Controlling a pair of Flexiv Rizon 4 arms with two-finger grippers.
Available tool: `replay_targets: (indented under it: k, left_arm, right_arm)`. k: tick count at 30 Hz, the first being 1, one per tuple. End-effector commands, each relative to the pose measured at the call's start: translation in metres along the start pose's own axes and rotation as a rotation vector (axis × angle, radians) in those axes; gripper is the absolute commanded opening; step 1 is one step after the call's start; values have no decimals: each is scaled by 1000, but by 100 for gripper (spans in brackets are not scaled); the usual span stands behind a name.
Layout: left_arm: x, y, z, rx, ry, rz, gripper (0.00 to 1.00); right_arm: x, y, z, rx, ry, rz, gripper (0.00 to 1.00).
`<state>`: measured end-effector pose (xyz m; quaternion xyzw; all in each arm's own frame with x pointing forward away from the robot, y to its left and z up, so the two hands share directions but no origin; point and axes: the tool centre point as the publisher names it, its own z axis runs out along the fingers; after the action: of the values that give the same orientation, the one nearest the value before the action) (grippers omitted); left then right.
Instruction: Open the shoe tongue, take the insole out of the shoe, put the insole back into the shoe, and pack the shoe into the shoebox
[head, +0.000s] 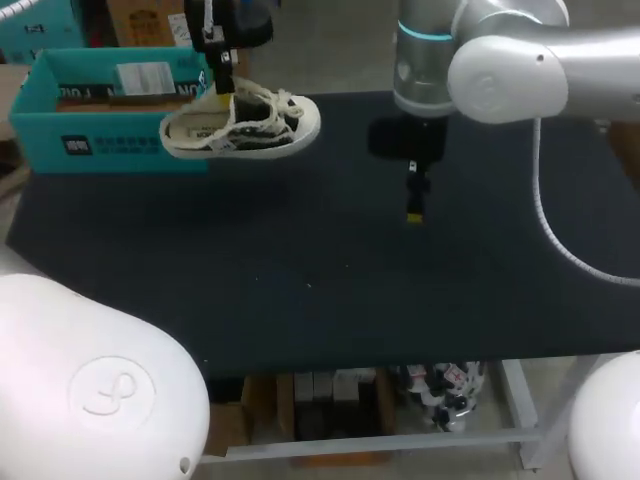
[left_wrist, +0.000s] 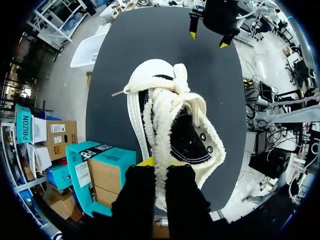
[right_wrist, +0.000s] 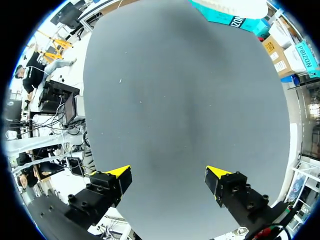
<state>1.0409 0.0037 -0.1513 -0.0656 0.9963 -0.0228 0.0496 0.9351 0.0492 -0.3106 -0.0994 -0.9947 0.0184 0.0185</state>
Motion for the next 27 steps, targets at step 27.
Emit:
replay_targets:
  k: [27]
  left_arm:
    - [-233,219,-15,100,9,115,0]
  right_arm:
    - [-2,2,-1,8,25,-2,100]
